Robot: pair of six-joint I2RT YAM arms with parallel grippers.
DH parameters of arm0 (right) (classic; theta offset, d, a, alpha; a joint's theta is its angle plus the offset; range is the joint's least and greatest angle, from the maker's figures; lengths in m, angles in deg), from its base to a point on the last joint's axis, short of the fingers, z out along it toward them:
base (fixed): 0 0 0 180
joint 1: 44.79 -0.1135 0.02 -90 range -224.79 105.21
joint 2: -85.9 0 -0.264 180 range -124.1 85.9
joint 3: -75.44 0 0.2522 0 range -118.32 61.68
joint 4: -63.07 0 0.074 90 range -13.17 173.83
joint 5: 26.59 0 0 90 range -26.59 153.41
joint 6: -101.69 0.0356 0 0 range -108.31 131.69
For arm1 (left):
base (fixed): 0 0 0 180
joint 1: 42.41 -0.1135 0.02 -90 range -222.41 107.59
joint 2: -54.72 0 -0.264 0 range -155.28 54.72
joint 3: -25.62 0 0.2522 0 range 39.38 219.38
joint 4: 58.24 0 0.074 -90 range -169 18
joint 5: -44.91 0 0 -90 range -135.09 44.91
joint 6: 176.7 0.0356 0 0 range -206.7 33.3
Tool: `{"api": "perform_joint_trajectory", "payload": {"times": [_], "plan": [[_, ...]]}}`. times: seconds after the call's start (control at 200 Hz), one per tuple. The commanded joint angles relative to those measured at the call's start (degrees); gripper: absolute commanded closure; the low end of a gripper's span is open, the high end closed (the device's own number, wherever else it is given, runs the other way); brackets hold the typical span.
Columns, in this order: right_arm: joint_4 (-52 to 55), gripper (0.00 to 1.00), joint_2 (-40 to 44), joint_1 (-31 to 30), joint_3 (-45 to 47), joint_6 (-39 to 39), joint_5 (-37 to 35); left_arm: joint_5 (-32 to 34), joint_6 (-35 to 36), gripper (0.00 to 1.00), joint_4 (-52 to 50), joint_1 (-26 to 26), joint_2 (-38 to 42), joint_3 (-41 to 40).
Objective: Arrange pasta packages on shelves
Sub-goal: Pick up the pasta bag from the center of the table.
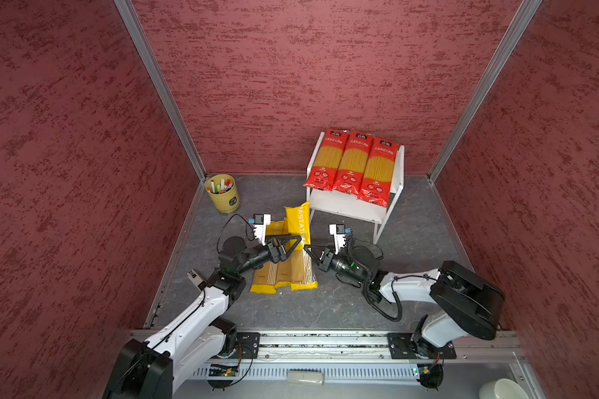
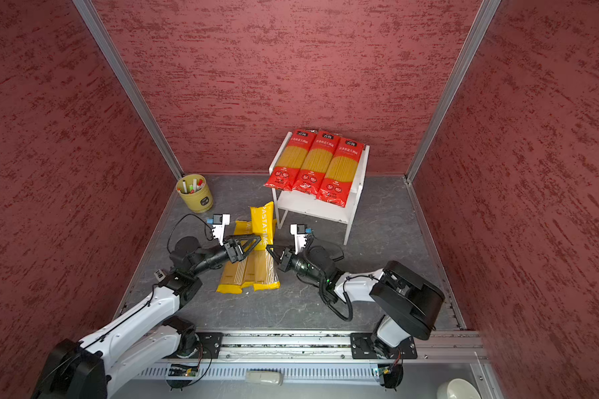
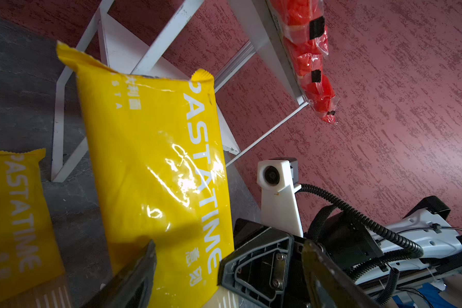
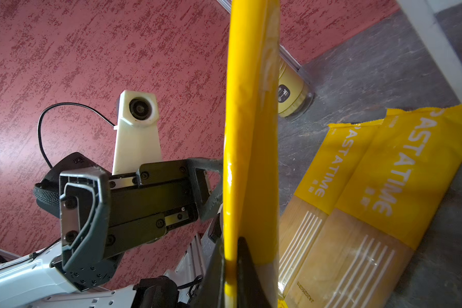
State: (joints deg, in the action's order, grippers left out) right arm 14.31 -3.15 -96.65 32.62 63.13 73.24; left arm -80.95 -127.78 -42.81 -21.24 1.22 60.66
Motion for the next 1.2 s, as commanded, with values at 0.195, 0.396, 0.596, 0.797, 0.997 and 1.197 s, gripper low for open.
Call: {"api": "perform_joint_trajectory", "payload": {"times": [0.195, 0.396, 0.596, 0.797, 0.997, 1.197], "plan": [[-14.38, 1.00, 0.88, -1.01, -1.10, 0.76, -0.77, -1.19, -0.96, 0.15, 4.01, -0.38, -4.52, 1.77], [-14.81, 1.00, 1.49, -1.05, 0.05, 0.79, -1.65, -4.56, -3.88, 0.15, 8.13, -2.42, -6.47, 2.34], [-15.56, 1.00, 1.87, -1.14, 1.43, 0.41, -2.43, -5.90, -2.76, 0.15, 7.35, -3.52, -7.35, 2.95], [-14.98, 1.00, 3.00, -1.13, 1.73, -0.19, -2.34, -4.42, 1.04, 0.15, 5.58, 2.20, -10.21, 5.11], [-17.71, 1.00, 3.99, -1.11, 3.95, 1.16, -4.24, -5.36, -1.26, 0.17, 2.87, -1.94, -12.14, 5.11], [-15.13, 1.00, 8.20, -1.01, 6.47, -0.14, -6.65, -5.41, 0.35, 0.15, -5.17, -5.41, -7.97, 5.15]]}}
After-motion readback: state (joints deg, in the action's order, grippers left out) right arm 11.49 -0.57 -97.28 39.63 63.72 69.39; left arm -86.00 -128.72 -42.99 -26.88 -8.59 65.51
